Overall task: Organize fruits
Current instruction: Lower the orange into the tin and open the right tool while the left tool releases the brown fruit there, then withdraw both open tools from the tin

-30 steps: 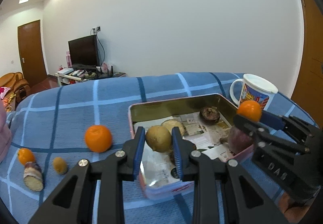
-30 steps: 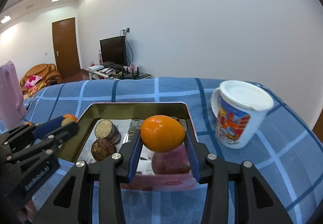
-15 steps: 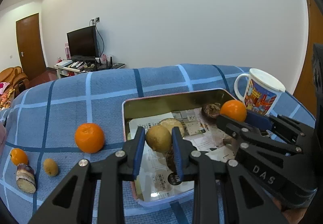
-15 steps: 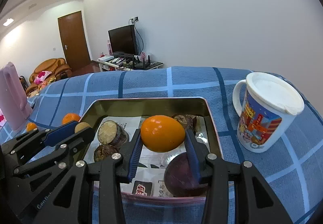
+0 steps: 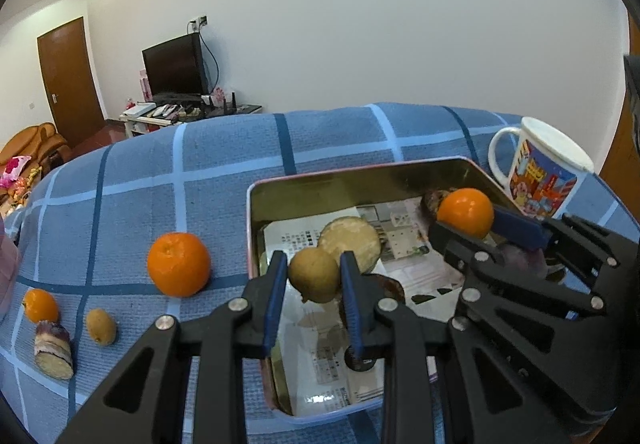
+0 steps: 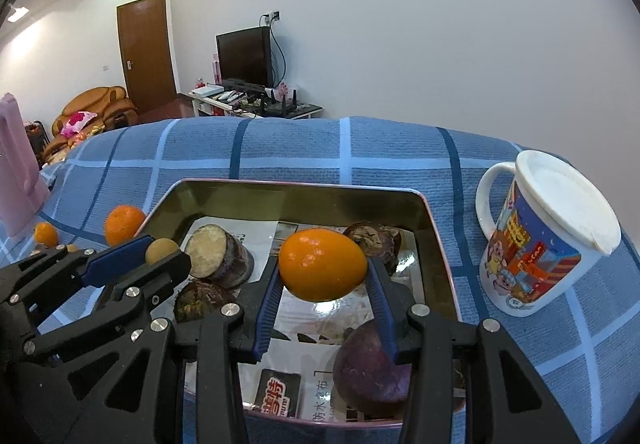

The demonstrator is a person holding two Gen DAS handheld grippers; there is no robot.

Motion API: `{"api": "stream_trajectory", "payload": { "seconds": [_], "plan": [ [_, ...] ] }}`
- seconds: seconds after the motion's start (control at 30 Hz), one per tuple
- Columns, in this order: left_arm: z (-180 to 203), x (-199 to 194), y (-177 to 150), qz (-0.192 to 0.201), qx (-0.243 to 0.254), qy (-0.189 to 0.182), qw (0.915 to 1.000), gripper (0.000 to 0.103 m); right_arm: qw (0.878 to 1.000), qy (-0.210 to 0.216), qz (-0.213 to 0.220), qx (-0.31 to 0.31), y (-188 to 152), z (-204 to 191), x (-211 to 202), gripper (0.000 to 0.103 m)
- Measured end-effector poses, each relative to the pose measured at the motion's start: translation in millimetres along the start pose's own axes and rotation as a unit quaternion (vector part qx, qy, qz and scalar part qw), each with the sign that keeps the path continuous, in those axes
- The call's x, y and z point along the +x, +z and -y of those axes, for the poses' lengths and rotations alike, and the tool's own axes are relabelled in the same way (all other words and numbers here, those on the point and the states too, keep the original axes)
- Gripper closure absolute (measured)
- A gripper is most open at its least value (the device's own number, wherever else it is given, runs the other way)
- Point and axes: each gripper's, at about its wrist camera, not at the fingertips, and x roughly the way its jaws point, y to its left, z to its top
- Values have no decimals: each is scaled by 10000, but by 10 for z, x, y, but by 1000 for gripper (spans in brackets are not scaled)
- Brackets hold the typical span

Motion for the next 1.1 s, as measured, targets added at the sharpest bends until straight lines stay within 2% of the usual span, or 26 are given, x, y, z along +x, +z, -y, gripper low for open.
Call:
{"api": "stream_trajectory", "payload": {
  "seconds": [0.23,0.4,0.47,0.53,0.57,0.63,0.7,0.77,0.83,0.87,0.93,0.97,1.1],
  "plan": [
    [-12,-31,-4,44,-43,81,9999,69,9999,124,38,84,16,28,9,58],
    [1,-120,-16,260,7,195,9995,62,9992,301,136,221,-27,136,-58,58],
    [-16,-148,-19,336,-44,336,9989,48,9987,357,186,328,-40,182,-82,56],
    [-94,-179,-24,412,-235,571,9972,23,9964,587,207,569,-57,278,-91,56],
    [-144,-203,-31,463,-336,608,9965,19,9964,587,207,569,-57,278,-91,53],
    [-239,-251,-45,561,-493,676,9949,0,9932,842,263,760,-69,327,-96,48],
    [-328,-342,-52,718,-595,773,9926,0,9903,1005,359,890,-68,349,-125,44],
    [-385,-433,-47,897,-611,844,9905,0,9880,987,691,968,-81,371,-251,44],
    [-430,-505,-40,1072,-575,1017,9873,0,9845,752,1155,1088,-99,421,-442,42],
    [-451,-534,-43,1148,-555,1122,9855,0,9779,412,1621,1257,-125,482,-616,34],
    [-484,-555,-47,1242,-519,1243,9831,0,9749,280,1773,1316,-132,514,-674,23],
    [-499,-555,-58,1243,-498,1304,9824,0,9672,-9,2068,1473,-170,592,-788,19],
    [-511,-471,-94,1063,-401,1400,9836,0,9638,-244,2116,1606,-194,622,-813,19]
  ]
}}
